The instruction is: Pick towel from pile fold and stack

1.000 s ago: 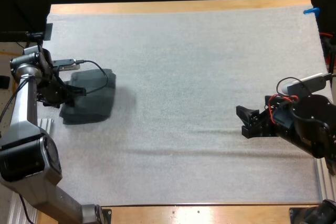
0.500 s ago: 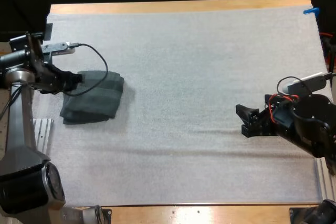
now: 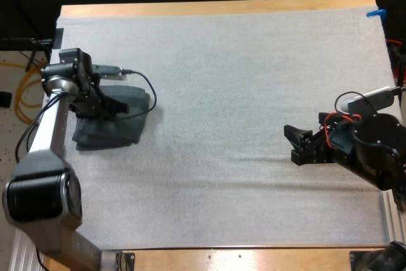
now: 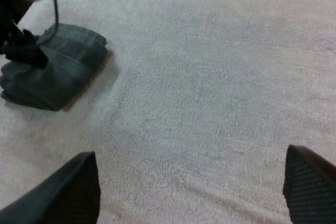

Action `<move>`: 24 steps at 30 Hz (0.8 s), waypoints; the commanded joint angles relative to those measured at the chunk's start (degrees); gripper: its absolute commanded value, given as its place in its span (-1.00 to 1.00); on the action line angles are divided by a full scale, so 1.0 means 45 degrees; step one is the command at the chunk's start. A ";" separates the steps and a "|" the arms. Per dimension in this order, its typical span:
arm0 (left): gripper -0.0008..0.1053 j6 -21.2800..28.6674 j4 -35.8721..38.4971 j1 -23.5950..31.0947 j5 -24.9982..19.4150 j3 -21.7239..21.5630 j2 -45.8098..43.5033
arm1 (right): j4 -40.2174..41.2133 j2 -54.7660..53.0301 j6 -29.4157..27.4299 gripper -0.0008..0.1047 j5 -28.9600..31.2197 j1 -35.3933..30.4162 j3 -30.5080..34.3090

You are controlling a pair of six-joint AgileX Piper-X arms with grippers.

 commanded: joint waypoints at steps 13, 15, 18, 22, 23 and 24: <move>-0.13 0.0068 0.0341 -0.0013 -0.0464 -0.0524 -0.0092 | -0.0204 -0.0024 0.0012 0.34 -0.0066 0.0029 0.0010; -0.13 0.0068 0.0341 -0.0013 -0.0464 -0.0695 -0.0532 | -0.0303 -0.0024 0.0012 0.34 -0.0066 0.0029 0.0010; -0.13 0.0068 0.0320 -0.0013 -0.0464 -0.0833 -0.1542 | -0.0643 -0.0024 0.0012 0.34 -0.0066 0.0029 0.0010; -0.13 0.0068 0.0294 -0.0013 -0.0464 -0.0842 -0.3139 | -0.1296 -0.0024 0.0012 0.34 -0.0066 0.0029 0.0010; -0.13 0.0068 0.0294 -0.0013 -0.0464 -0.0842 -0.3421 | -0.1411 0.0008 0.0012 0.34 -0.0066 0.0029 0.0010; -0.13 0.0068 0.0294 -0.0013 -0.0442 -0.0842 -0.3848 | -0.1580 0.0072 0.0012 0.34 -0.0066 -0.0063 0.0010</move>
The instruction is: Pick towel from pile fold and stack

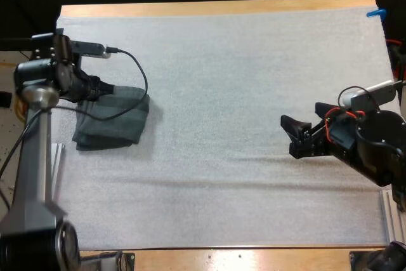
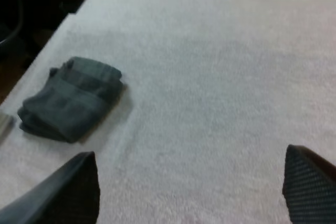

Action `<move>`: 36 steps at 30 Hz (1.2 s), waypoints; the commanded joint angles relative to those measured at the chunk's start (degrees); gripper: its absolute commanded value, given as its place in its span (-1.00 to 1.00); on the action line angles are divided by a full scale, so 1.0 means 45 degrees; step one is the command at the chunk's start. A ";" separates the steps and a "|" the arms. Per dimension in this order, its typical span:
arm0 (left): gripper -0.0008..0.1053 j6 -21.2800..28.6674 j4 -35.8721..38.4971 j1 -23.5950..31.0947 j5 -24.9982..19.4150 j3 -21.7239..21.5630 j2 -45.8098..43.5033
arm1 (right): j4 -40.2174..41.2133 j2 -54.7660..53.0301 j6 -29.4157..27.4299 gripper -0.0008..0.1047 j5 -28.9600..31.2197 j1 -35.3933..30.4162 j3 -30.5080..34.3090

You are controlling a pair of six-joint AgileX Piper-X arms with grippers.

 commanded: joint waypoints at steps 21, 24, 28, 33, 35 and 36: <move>-0.13 0.0042 0.0779 -0.0013 0.0551 -0.0091 -0.4872 | 0.0142 0.1838 -0.2040 0.34 -0.3432 -0.9037 -0.0037; -0.13 0.0042 0.0862 -0.0013 0.0553 -0.0057 -0.5369 | 0.0625 0.1733 -0.2164 0.34 -0.3456 -0.9946 -0.0037; -0.13 0.0019 0.0909 -0.0013 0.0578 0.0199 -0.6234 | 0.1099 0.1160 -0.3235 0.34 -0.3248 -1.0182 -0.0037; -0.13 0.0019 0.0857 -0.0195 0.0629 0.0703 -0.7475 | 0.1534 0.0044 -0.3513 0.34 -0.2625 -1.0182 -0.0037; -0.13 0.0019 0.0548 -0.0536 0.0660 0.1029 -0.8074 | 0.1621 -0.0434 -0.3790 0.34 -0.2568 -1.0118 -0.0037; -0.13 0.0019 0.0333 -0.0814 0.0692 0.1254 -0.8458 | 0.1662 -0.0718 -0.3968 0.34 -0.2539 -1.0005 -0.0037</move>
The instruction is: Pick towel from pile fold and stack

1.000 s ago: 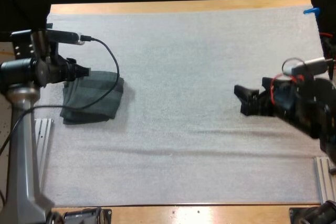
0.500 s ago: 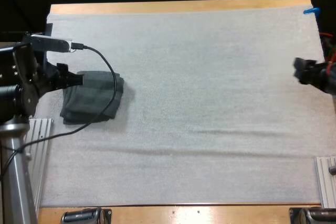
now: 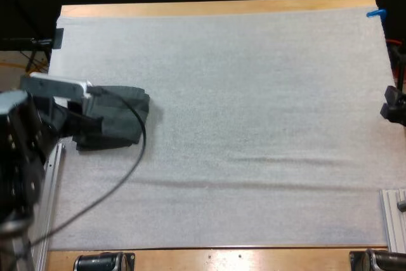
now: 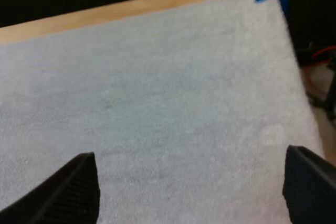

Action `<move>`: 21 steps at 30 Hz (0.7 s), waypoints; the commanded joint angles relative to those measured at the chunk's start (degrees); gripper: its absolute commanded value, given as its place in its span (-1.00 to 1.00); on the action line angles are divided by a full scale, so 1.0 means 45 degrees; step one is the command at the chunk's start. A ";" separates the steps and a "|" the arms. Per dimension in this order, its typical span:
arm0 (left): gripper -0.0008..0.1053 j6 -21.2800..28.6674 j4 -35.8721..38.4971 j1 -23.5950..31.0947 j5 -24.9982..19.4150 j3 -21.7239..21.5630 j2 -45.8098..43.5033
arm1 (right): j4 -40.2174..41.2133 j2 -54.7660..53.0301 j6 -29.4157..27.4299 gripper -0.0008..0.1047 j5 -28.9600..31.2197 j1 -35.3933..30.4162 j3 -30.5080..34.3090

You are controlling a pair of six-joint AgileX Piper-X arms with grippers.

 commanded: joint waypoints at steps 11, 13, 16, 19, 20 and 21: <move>-0.13 -0.0125 -0.0439 -0.1236 -0.0693 0.2524 -0.4414 | 0.1113 -0.3256 -0.0818 0.34 0.0794 0.1678 0.0405; -0.13 -0.0125 -0.0439 -0.1236 -0.0823 0.3149 -0.5516 | 0.1112 -0.4040 -0.0818 0.34 0.0911 0.1697 0.0794; -0.13 -0.0125 -0.0439 -0.1236 -0.1169 0.3873 -0.7147 | 0.1017 -0.5269 -0.0818 0.34 0.0912 0.1697 0.1544; -0.13 -0.0125 -0.0187 -0.1236 -0.1431 0.4359 -0.8644 | 0.1019 -0.6390 -0.0818 0.34 0.0912 0.1697 0.2220; -0.13 -0.0125 -0.0073 -0.1236 -0.1441 0.4420 -0.8989 | 0.1019 -0.6739 -0.0818 0.34 0.0912 0.1697 0.2358; -0.13 -0.0102 0.0120 -0.1236 -0.1440 0.4496 -0.9429 | 0.1019 -0.7136 -0.0818 0.34 0.0912 0.1697 0.2550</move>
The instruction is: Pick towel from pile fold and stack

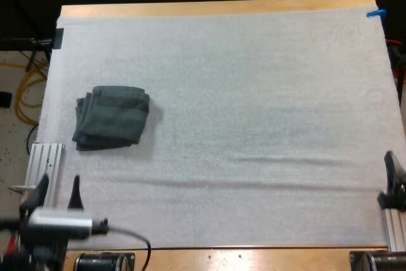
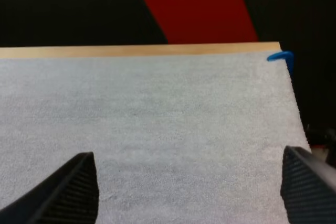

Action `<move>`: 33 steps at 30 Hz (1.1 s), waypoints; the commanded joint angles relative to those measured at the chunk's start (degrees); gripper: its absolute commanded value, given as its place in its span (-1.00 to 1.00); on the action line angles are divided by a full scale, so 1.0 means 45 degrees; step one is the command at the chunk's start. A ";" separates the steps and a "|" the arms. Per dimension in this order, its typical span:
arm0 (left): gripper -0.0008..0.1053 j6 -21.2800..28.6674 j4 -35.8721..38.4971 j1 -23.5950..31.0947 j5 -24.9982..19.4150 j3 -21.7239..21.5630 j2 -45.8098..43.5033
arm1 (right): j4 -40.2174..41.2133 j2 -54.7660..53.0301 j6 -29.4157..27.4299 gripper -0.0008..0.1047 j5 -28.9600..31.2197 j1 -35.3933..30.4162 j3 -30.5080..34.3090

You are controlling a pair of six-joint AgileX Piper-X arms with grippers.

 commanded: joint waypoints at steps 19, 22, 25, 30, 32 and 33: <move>-0.13 -0.0192 0.5113 0.0016 -0.0967 0.0094 -0.3544 | -0.0662 -0.3934 0.0908 0.34 -0.0304 -0.0002 0.2886; -0.13 -0.0331 0.4271 0.0015 -0.0865 0.0151 -0.3544 | -0.1224 -0.3934 0.0908 0.34 -0.0304 -0.0002 0.3021; -0.13 -0.0329 0.3108 0.0015 -0.0806 0.0439 -0.3502 | -0.1579 -0.3934 0.0908 0.34 -0.0304 -0.0002 0.3179; -0.13 -0.0385 0.0758 0.0015 -0.0682 0.1741 -0.3504 | -0.1771 -0.3909 0.0877 0.34 -0.0304 -0.0002 0.3537; -0.13 -0.0385 -0.0121 0.0015 -0.0682 0.2389 -0.3490 | -0.1774 -0.3901 0.0878 0.34 -0.0304 -0.0002 0.3669; -0.13 -0.0385 -0.0559 0.0015 -0.0682 0.2712 -0.3492 | -0.1774 -0.3902 0.0805 0.34 -0.0330 -0.0002 0.3754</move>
